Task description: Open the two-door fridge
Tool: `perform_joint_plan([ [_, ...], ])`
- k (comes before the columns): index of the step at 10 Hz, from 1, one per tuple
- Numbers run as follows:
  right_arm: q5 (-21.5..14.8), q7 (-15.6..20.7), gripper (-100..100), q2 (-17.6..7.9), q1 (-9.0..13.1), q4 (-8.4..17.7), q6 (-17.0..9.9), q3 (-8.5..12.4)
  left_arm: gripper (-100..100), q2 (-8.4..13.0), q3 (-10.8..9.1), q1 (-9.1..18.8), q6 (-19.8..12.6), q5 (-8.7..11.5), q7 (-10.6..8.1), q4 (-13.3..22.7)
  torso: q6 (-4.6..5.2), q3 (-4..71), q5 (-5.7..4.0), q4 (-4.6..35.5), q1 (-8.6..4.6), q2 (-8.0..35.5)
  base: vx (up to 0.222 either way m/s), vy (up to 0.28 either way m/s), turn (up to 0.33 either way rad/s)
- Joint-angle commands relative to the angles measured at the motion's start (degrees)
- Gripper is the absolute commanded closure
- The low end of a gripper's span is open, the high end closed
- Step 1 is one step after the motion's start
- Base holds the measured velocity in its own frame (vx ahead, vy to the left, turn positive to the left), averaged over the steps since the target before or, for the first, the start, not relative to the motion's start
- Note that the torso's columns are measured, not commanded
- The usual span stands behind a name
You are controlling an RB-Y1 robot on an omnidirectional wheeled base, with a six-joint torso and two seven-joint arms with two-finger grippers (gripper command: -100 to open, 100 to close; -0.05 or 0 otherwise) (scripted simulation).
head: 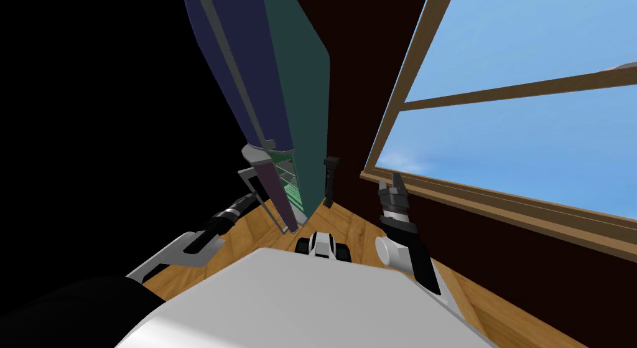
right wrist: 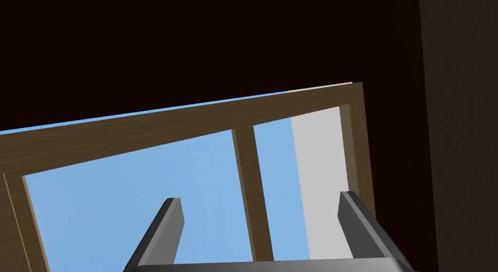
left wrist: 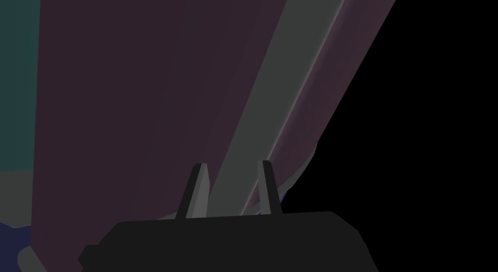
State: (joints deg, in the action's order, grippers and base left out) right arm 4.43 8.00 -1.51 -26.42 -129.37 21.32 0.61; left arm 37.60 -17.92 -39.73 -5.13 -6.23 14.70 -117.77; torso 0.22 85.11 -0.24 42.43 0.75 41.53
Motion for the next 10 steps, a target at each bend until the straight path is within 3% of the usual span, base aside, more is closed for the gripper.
perform_joint_plan([
  [1,0.0,0.0,0,0.0,0.0,0.0,0.0,0.0,100,1.2,0.23,-0.4,1.1,0.2,0.15,-1.8,0.04,0.1,-0.01,0.0,-0.08,-0.1,-0.214,0.242,-0.041],
  [7,0.0,0.0,0,0.0,0.0,0.0,0.0,0.0,100,3.8,3.13,-3.2,4.5,0.9,0.53,-5.5,-0.08,-0.3,0.0,0.0,-0.67,0.4,-0.168,0.296,-0.042],
  [8,0.0,0.0,0,0.0,0.0,0.0,0.0,0.0,100,3.5,3.37,-3.0,3.9,0.8,0.49,-4.8,-0.13,-0.3,0.01,0.0,-0.61,0.5,-0.071,0.149,-0.014],
  [10,0.0,0.0,0,0.0,0.0,0.0,0.0,0.0,100,4.9,4.82,-4.3,6.0,0.7,0.89,-6.3,-0.16,-0.3,0.12,-0.2,-0.77,0.4,-0.073,0.252,-0.063],
])
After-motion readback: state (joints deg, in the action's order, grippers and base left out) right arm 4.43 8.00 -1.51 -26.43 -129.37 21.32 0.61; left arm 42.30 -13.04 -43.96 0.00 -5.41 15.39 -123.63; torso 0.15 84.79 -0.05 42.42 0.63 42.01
